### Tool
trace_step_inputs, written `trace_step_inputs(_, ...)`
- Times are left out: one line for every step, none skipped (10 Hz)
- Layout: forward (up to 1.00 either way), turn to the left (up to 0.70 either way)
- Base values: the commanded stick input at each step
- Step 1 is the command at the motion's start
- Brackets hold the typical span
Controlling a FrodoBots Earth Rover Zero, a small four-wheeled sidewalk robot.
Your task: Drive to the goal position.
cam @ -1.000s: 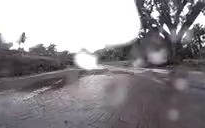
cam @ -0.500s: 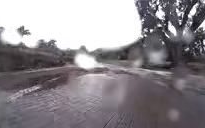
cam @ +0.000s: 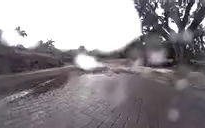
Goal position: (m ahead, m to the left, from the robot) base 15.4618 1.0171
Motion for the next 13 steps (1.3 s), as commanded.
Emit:
trace_step_inputs(0.85, 0.0)
trace_step_inputs(0.85, 0.0)
trace_step_inputs(0.85, 0.0)
trace_step_inputs(0.85, 0.0)
trace_step_inputs(0.85, 0.0)
trace_step_inputs(0.85, 0.0)
trace_step_inputs(0.85, 0.0)
trace_step_inputs(0.85, 0.0)
trace_step_inputs(0.85, 0.0)
trace_step_inputs(0.85, 0.0)
trace_step_inputs(0.85, 0.0)
trace_step_inputs(0.85, 0.0)
trace_step_inputs(0.85, 0.0)
